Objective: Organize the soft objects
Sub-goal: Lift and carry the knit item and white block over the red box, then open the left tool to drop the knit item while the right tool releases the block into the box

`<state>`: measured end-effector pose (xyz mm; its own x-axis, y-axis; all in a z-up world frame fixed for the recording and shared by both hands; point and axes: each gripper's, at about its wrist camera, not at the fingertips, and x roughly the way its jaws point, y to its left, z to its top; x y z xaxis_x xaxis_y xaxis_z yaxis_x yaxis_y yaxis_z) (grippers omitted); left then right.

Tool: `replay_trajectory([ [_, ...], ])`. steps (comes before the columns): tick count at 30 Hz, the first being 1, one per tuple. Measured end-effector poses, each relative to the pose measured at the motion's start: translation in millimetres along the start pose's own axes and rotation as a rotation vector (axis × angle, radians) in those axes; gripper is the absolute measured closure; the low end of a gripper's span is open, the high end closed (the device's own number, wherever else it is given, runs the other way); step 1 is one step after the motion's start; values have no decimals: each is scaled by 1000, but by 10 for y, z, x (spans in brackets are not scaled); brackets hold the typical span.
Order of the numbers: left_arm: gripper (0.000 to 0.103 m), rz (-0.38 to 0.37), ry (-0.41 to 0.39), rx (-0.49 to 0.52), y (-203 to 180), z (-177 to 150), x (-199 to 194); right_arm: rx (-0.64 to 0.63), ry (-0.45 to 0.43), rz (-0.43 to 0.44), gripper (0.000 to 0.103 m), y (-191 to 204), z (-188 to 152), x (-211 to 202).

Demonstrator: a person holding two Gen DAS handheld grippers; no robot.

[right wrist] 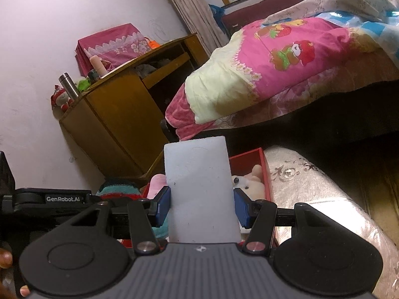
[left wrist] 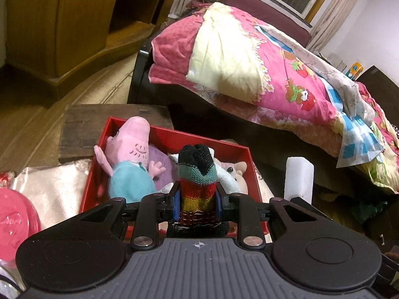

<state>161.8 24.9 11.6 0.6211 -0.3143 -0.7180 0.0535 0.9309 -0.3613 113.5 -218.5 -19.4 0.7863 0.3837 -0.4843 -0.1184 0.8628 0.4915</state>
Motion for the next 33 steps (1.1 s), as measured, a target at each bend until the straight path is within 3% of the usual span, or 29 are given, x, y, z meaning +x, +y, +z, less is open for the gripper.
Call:
replay_trajectory([
  [26, 78, 56, 30, 4, 49, 200, 601, -54, 51, -73, 78, -184, 164, 651],
  [31, 74, 49, 35, 9, 58, 190, 665, -76, 64, -78, 78, -166, 124, 780],
  [33, 68, 42, 35, 17, 50, 187, 681, -70, 73, -79, 78, -169, 93, 819],
])
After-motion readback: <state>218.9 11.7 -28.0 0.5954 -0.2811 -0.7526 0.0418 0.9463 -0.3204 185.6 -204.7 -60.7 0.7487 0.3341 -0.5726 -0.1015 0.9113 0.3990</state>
